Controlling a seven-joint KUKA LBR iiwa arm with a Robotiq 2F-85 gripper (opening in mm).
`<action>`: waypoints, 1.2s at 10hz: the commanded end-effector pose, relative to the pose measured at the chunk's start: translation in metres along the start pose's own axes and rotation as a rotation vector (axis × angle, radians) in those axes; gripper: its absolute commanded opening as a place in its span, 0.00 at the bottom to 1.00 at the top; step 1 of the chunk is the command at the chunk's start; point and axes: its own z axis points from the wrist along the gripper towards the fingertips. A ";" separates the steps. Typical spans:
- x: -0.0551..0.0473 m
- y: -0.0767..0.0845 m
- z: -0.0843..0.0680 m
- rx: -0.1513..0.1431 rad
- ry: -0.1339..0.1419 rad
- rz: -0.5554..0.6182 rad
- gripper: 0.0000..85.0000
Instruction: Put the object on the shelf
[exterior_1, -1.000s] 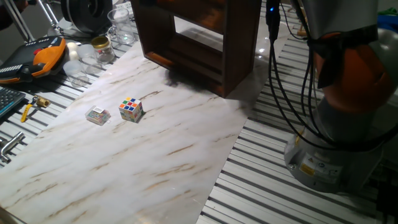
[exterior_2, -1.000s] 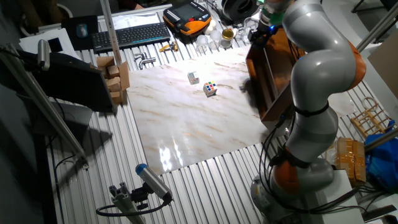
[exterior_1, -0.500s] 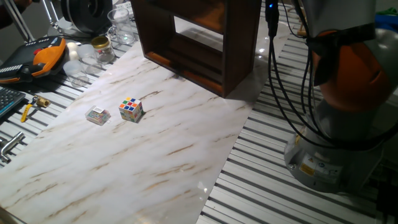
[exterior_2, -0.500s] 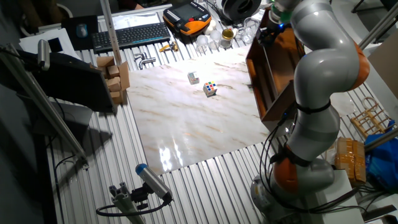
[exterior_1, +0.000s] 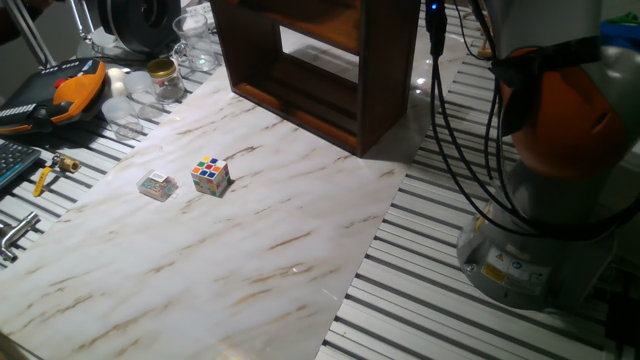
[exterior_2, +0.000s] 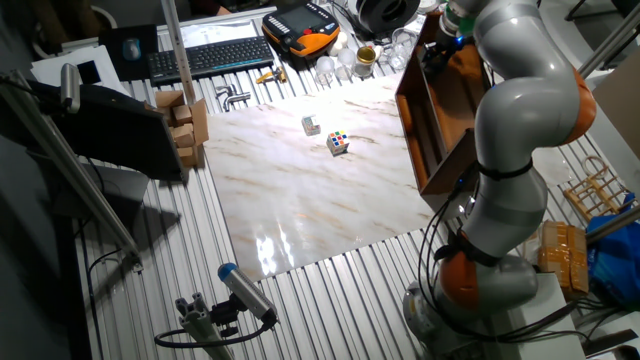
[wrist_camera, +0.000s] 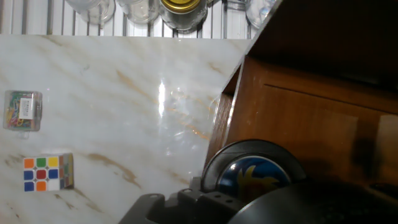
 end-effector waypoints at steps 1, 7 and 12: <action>-0.002 -0.002 0.002 0.001 0.000 -0.005 0.00; -0.006 -0.015 0.011 -0.007 -0.007 -0.023 0.00; -0.010 -0.023 0.015 -0.010 -0.008 -0.030 0.00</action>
